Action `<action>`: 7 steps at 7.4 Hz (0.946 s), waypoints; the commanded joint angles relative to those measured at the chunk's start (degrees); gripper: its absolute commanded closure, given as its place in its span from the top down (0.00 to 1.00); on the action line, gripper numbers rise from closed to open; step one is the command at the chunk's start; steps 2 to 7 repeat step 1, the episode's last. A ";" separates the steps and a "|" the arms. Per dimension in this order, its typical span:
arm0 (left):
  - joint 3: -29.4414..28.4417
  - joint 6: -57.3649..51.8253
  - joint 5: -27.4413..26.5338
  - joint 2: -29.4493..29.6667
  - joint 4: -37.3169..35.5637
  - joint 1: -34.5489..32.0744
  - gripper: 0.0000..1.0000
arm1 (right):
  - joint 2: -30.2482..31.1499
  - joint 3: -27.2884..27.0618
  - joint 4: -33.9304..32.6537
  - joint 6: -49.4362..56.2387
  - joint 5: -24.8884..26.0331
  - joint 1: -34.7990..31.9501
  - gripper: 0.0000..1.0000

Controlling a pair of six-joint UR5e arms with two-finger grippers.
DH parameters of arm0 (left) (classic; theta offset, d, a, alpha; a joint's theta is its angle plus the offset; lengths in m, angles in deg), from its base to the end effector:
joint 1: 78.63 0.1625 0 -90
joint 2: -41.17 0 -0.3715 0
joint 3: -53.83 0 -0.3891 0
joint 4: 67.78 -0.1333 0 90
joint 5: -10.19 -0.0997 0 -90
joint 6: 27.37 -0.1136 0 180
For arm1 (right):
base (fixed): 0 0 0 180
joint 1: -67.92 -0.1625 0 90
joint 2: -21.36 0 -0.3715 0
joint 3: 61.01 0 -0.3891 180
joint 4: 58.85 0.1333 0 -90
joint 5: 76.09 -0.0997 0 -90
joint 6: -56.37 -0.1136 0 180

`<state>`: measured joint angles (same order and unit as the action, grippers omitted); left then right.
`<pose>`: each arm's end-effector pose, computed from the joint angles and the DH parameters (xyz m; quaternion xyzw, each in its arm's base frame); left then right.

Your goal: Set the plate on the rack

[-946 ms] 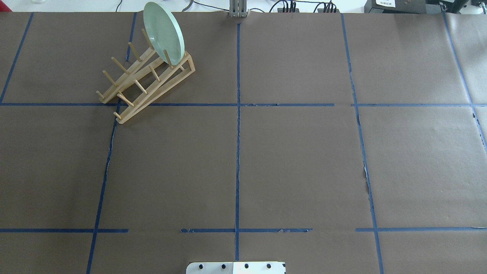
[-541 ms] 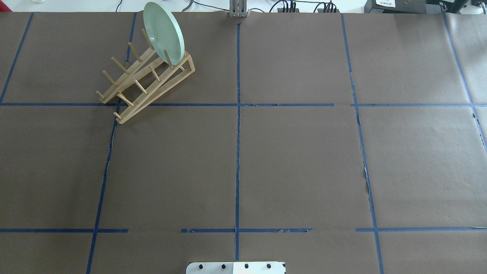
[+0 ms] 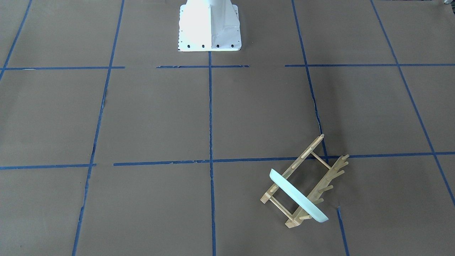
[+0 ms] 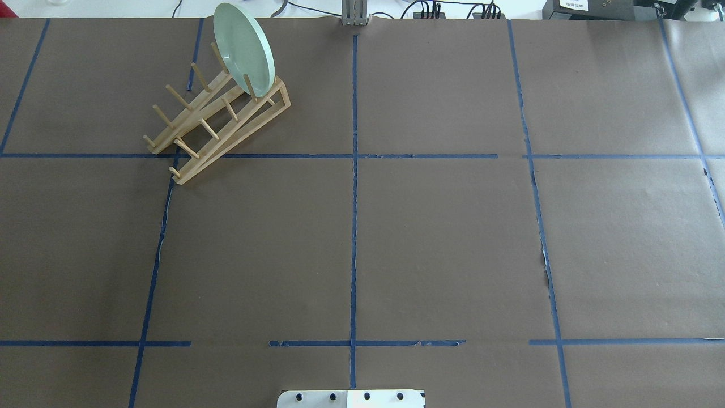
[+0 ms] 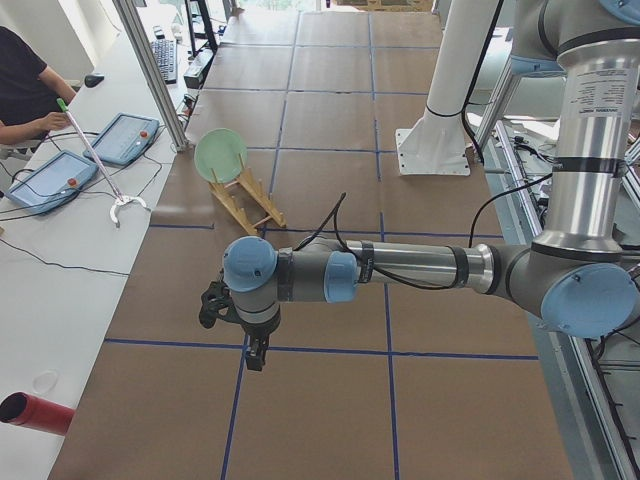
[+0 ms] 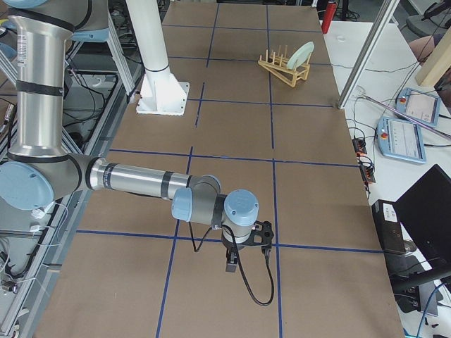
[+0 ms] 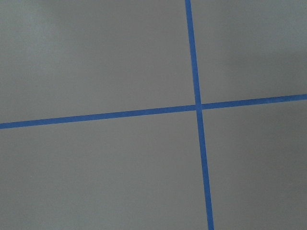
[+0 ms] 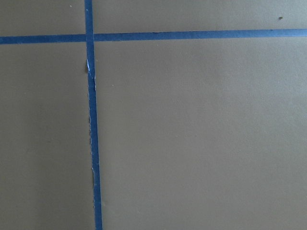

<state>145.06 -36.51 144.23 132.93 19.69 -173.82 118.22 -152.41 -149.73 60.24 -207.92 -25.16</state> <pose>-0.0994 -0.4934 0.5944 0.0505 0.3715 0.0335 0.9264 0.0807 -0.4290 0.6635 -0.0300 -0.3589 0.0133 0.9328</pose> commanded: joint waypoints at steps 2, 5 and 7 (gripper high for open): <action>0.18 0.00 0.00 0.00 -0.03 0.00 1.00 | 0.00 0.00 0.00 0.00 0.00 0.00 1.00; 0.18 0.00 0.00 0.00 -0.03 0.00 1.00 | 0.00 0.00 0.00 0.00 0.00 0.00 1.00; 0.18 0.00 0.00 0.00 -0.03 0.00 1.00 | 0.00 0.00 0.00 0.00 0.00 0.00 1.00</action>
